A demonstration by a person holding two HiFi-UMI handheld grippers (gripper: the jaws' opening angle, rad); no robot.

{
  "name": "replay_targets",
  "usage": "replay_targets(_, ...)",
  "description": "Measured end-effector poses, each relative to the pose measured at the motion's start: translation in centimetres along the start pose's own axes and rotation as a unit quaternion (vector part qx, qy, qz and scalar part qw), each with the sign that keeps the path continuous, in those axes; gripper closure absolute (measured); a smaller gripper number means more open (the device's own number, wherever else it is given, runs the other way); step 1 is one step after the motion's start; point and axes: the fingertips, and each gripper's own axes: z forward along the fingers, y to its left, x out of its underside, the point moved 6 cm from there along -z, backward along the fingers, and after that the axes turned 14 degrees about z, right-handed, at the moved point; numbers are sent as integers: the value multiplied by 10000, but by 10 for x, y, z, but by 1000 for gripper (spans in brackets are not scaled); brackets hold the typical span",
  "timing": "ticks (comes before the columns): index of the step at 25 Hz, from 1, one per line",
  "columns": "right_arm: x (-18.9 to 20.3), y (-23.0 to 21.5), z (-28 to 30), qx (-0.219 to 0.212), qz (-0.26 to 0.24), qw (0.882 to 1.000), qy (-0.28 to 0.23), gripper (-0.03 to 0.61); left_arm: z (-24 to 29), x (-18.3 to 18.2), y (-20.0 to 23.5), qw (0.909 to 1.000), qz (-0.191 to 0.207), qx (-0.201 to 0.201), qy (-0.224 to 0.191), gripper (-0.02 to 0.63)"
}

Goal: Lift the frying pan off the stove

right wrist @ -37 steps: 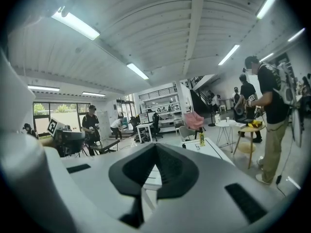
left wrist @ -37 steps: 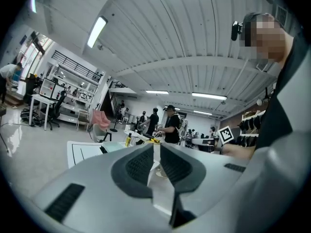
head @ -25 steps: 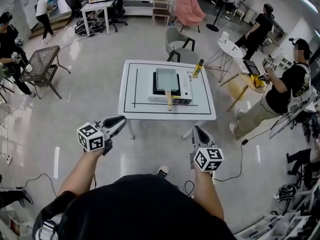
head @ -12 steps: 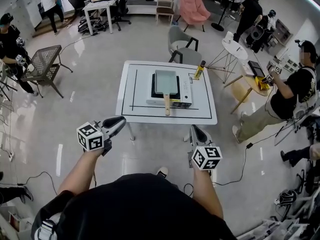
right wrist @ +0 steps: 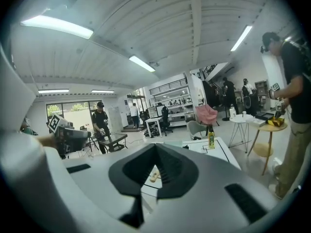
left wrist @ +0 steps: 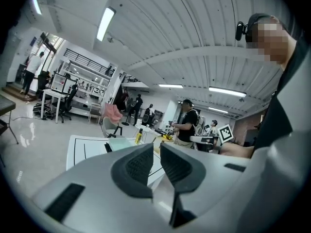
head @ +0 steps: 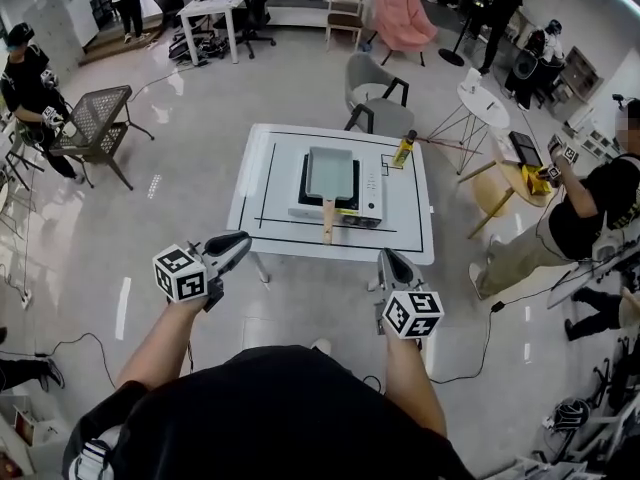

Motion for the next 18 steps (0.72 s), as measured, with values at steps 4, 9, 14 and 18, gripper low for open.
replay_targets(4,-8,-20,12,-144,8,9998,97,572,21,0,-2,9999,-34,-122,85,565)
replay_targets(9,-17,-44,25,-287,36,9993,228,572,43,-3,-3,9994,-109,-258,189,565)
replay_targets(14,-24,-64,36,-447,39,9984,351,572,64,-6,-6,9991,-113,-362,204,563)
replay_targets(18,-26,-77,43,-565,1,9972,498,572,77,-6,-12,9986,-150,-471,192,563)
